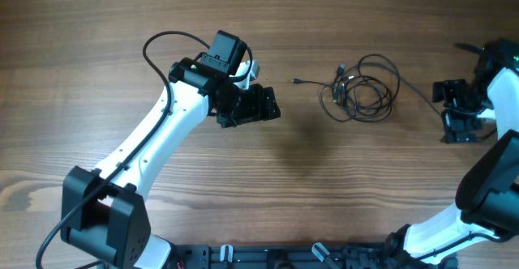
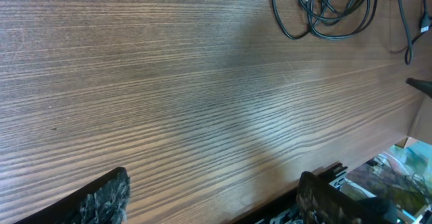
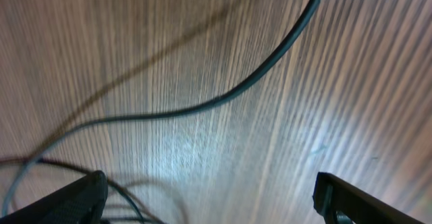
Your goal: Untangle cables
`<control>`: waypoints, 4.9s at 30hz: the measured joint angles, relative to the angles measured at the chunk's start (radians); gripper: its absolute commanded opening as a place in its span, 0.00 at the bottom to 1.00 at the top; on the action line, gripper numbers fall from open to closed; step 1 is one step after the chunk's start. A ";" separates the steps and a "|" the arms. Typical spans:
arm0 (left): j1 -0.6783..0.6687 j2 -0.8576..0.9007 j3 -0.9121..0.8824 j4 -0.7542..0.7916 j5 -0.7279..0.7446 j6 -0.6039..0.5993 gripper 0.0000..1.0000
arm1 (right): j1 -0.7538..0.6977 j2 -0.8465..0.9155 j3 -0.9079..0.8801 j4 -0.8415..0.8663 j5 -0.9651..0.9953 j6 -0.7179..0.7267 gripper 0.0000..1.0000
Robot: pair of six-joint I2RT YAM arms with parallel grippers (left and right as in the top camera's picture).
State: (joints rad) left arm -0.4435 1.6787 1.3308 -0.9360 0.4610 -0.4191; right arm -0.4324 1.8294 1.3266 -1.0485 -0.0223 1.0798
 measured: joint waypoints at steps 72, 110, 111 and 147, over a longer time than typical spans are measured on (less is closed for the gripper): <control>0.000 0.000 0.000 -0.008 0.000 0.000 0.80 | 0.000 0.000 -0.195 0.309 0.162 0.150 0.31; 0.000 0.000 0.000 -0.010 -0.004 0.000 0.81 | -0.208 -0.093 -0.182 2.319 -1.140 0.892 0.04; 0.000 0.000 0.000 -0.010 -0.003 0.000 0.81 | -0.208 -0.097 -0.182 2.322 -1.128 0.913 0.04; 0.000 0.000 0.000 -0.018 -0.004 0.000 0.81 | -0.320 -0.119 0.005 1.537 -1.355 0.336 0.05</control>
State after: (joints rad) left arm -0.4435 1.6787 1.3312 -0.9543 0.4572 -0.4191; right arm -0.7525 1.7103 1.3312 0.4885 -1.3769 1.4158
